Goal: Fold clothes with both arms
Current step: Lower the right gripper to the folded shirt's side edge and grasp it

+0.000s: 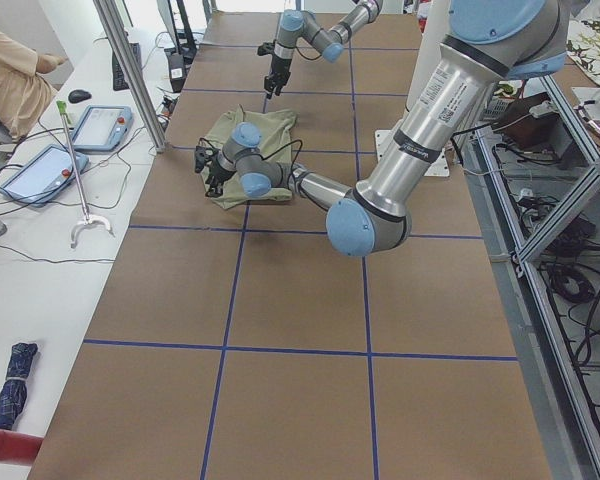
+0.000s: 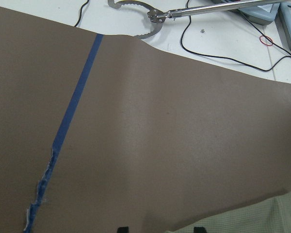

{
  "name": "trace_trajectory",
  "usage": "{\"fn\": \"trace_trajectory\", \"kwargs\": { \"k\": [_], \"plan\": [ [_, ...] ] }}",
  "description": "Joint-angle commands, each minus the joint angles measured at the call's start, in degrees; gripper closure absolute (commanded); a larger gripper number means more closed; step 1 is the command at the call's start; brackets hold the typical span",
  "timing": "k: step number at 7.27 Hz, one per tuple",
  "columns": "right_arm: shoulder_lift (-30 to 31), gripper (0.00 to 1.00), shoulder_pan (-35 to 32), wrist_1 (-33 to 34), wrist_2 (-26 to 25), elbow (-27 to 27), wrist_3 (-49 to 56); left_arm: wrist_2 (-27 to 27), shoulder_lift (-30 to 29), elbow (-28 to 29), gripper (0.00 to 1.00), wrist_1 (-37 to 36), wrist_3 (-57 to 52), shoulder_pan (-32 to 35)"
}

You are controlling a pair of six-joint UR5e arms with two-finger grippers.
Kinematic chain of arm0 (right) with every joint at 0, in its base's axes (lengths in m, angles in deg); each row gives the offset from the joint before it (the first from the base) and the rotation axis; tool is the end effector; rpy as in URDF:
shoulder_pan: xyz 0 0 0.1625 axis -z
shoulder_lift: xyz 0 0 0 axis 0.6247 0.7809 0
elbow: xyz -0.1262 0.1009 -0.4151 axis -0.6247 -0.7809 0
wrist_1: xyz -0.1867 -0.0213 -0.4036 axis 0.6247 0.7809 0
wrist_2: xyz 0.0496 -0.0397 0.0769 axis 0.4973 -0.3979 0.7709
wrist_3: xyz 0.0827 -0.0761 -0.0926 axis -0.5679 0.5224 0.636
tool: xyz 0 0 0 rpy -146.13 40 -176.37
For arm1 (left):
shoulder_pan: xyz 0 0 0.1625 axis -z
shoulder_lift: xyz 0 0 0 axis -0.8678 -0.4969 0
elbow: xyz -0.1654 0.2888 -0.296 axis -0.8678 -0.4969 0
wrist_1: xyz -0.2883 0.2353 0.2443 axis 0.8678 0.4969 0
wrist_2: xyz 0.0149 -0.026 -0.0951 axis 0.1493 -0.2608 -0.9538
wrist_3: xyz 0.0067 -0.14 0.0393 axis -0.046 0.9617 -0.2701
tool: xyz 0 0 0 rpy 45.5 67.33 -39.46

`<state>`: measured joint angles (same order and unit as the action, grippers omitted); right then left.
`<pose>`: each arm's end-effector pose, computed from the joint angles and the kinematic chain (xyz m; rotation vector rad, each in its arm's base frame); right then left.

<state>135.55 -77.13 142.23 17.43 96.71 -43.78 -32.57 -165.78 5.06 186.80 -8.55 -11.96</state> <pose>-0.4905 -0.5138 0.3568 -0.0392 -0.9089 0.7245 0.4682 -0.6995 0.4011 0.4827 0.9446 -0.4290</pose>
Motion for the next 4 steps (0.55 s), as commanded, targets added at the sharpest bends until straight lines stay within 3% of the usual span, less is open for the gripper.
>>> {"fn": "trace_trajectory", "kwargs": {
  "k": [1,4],
  "plan": [
    [2.70,0.36,3.65,-0.05,-0.40,1.28,-4.70,0.00,-0.06,-0.18,0.46,0.01,-0.11,0.00],
    [0.87,0.37,5.24,-0.57,-2.15,-2.22,-5.14,0.00,0.11,-0.45,0.46,-0.08,-0.11,0.09]
  ]
}}
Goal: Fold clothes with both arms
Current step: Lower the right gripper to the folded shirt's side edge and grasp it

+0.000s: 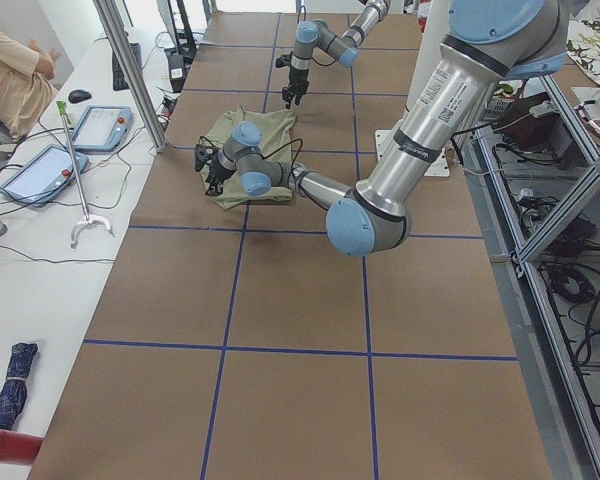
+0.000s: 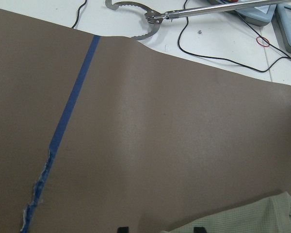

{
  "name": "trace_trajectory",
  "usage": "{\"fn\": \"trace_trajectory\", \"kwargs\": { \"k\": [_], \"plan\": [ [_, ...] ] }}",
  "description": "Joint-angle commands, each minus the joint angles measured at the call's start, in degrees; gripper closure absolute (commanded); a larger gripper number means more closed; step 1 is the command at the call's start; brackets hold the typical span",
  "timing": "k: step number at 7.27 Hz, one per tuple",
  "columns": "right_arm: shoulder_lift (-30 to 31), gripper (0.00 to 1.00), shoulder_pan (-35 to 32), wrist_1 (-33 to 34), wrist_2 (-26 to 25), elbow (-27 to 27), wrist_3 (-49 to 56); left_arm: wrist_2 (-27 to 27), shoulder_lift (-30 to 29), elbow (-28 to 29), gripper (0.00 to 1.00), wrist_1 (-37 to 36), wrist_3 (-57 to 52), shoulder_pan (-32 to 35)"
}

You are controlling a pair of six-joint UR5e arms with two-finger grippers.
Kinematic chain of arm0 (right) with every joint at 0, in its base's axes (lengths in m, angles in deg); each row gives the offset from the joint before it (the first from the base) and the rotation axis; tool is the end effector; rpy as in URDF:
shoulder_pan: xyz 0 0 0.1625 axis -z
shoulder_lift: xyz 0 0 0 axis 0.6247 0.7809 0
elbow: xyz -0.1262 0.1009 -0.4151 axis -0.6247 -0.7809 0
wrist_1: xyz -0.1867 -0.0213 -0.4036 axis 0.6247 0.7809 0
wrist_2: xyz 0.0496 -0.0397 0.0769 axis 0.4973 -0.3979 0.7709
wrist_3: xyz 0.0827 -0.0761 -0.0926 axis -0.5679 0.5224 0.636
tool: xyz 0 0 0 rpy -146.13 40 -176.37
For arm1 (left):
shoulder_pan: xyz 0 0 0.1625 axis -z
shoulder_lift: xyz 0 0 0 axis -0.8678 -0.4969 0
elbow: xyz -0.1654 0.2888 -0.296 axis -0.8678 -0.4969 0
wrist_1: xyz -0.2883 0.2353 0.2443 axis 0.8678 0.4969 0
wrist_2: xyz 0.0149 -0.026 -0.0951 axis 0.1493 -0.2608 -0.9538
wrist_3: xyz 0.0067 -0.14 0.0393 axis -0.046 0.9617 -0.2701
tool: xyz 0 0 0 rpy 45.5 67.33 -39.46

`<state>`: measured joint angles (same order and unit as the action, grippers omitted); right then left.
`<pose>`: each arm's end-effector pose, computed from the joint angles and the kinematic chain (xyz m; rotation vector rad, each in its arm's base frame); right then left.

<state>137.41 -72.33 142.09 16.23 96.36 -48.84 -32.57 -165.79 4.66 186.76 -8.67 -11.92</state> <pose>-0.5260 -0.4708 0.3829 -0.1036 -0.8651 0.7471 0.4671 -0.6992 0.3970 0.4876 0.9492 -0.4267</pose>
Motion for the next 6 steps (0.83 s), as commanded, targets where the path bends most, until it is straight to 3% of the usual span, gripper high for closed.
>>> {"fn": "trace_trajectory", "kwargs": {
  "k": [1,2,3,6],
  "plan": [
    [-1.43,0.38,0.44,-4.96,-1.58,-5.20,-0.07,0.09,0.21,-0.05,0.46,-0.12,-0.09,0.06],
    [-1.52,0.48,0.44,-11.27,-1.59,-8.54,-0.68,0.09,0.30,-0.05,0.46,-0.12,-0.26,0.14],
    [-1.35,0.99,-0.08,-12.90,-1.32,-7.52,-0.69,0.09,0.30,-0.05,0.46,-0.03,-0.35,0.06],
    [-0.12,1.00,-0.17,-12.65,-1.06,-4.28,-0.60,0.09,0.30,0.04,0.46,-0.03,-0.35,0.06]
  ]
}}
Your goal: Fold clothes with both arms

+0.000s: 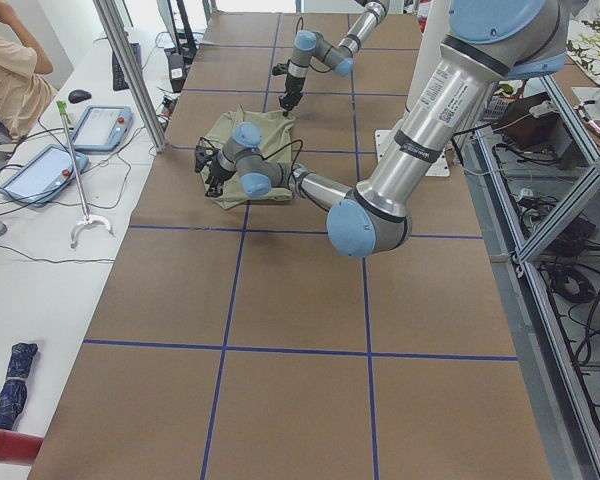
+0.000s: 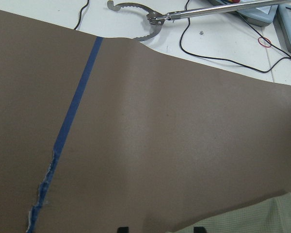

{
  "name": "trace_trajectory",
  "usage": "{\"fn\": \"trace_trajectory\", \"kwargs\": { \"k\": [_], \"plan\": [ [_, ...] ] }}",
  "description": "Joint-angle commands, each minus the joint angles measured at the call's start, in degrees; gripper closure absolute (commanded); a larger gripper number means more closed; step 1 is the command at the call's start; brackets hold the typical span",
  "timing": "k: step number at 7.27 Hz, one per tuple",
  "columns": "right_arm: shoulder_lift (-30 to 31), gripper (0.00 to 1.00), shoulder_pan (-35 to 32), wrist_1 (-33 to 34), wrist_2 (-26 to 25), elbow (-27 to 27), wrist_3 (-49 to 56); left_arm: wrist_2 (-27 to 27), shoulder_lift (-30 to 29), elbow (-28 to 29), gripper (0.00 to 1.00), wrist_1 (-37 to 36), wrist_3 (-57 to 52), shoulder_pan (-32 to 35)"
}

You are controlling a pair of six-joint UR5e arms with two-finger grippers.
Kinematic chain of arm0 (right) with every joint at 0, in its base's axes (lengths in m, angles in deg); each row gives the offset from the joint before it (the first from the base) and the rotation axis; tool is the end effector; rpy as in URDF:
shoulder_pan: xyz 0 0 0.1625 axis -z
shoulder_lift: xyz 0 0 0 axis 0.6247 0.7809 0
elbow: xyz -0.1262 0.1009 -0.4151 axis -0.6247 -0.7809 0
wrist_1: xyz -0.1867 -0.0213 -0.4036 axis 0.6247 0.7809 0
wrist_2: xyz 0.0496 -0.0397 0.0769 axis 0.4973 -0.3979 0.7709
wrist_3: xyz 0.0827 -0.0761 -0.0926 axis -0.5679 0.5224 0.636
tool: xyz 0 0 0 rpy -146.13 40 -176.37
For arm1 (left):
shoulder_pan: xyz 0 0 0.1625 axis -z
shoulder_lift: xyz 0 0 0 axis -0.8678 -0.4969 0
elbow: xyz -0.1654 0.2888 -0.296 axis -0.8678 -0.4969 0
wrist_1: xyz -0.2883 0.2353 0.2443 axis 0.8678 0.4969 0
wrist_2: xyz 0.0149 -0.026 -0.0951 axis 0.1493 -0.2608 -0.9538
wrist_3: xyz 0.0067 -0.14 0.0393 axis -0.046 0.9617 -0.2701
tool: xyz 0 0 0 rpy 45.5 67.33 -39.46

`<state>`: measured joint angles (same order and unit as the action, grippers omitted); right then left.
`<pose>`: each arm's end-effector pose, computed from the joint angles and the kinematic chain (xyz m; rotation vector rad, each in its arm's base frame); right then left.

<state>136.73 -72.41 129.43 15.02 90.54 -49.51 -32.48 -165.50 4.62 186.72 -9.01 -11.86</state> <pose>-0.5445 -0.4879 0.3922 -0.0656 -0.9946 0.7367 0.4654 -0.6989 0.4010 0.4892 0.9424 -0.4239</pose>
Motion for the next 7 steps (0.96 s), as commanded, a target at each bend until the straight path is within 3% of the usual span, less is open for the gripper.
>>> {"fn": "trace_trajectory", "kwargs": {
  "k": [1,3,4,6,7],
  "plan": [
    [3.17,1.00,-0.09,0.18,0.24,4.60,0.06,0.00,0.01,0.08,0.46,0.00,0.08,-0.01],
    [12.98,1.00,0.61,2.18,3.73,19.21,-0.28,-0.35,0.01,-1.23,0.46,0.00,0.52,0.08],
    [16.61,1.00,3.75,3.59,6.54,25.39,-2.64,-1.57,1.66,-5.16,0.46,0.00,0.61,-0.44],
    [25.47,1.00,14.70,3.69,7.44,36.13,-11.06,-14.34,6.49,-14.56,0.42,-0.08,2.70,-0.53],
    [27.87,1.00,18.85,3.69,12.06,36.96,-11.44,-18.50,6.42,-16.86,0.38,-0.35,8.03,-0.62]
  ]
}}
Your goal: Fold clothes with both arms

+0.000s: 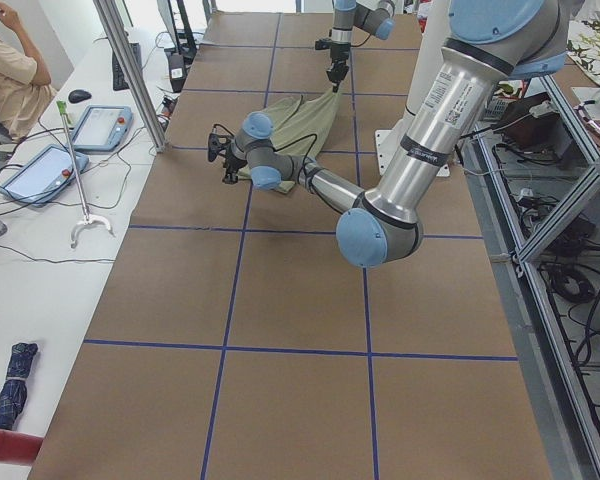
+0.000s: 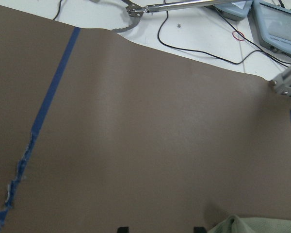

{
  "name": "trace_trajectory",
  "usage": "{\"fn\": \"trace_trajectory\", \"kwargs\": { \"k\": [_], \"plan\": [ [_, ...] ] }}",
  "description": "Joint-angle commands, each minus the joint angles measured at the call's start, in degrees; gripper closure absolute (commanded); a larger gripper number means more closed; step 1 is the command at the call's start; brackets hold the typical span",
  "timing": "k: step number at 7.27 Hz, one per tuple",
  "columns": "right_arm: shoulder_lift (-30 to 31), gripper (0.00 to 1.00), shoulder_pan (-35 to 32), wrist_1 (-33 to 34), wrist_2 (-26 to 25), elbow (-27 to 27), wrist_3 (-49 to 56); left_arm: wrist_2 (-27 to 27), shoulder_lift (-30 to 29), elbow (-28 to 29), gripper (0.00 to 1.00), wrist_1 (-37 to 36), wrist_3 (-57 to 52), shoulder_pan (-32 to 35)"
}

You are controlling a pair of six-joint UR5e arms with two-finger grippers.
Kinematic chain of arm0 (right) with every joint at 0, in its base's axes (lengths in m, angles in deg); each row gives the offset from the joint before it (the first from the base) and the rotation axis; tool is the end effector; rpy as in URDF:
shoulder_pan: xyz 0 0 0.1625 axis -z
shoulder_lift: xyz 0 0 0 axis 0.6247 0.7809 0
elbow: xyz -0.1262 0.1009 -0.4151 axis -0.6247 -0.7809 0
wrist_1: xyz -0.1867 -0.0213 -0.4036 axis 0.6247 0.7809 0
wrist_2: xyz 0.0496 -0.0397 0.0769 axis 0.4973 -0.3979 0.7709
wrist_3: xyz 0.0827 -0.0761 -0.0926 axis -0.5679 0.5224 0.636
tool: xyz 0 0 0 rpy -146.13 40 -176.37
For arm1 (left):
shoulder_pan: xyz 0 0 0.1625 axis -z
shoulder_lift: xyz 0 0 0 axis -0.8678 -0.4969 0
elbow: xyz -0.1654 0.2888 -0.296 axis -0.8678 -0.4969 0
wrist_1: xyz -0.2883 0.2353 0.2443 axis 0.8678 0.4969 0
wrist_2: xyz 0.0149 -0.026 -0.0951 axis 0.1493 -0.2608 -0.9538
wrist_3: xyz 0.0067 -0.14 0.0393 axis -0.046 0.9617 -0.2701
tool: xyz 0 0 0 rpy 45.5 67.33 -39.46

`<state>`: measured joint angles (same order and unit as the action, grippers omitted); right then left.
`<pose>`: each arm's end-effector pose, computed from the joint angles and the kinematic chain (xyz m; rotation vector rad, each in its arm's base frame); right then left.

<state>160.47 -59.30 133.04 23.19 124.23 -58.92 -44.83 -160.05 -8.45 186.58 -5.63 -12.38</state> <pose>-0.4384 -0.2541 0.3391 -0.3885 -1.0484 0.5706 0.4507 -0.6259 0.3445 0.3563 1.1539 -0.3177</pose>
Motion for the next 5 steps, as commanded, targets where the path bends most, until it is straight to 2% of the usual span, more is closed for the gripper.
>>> {"fn": "trace_trajectory", "kwargs": {
  "k": [1,2,3,5],
  "plan": [
    [6.16,1.00,7.09,0.00,10.81,3.46,-2.04,-9.76,0.98,-5.99,0.35,-0.38,9.39,-0.53],
    [7.13,0.46,11.63,0.00,12.53,3.37,-2.21,-15.19,1.07,-7.23,0.34,-0.65,11.70,-0.63],
    [7.32,0.00,14.11,0.00,11.77,3.11,-2.30,-14.81,0.98,-7.86,0.27,-0.65,14.07,-2.02],
    [7.32,0.00,15.37,0.09,7.13,2.84,-2.39,-14.72,1.07,-8.04,0.21,-0.74,19.68,-6.15]
  ]
}}
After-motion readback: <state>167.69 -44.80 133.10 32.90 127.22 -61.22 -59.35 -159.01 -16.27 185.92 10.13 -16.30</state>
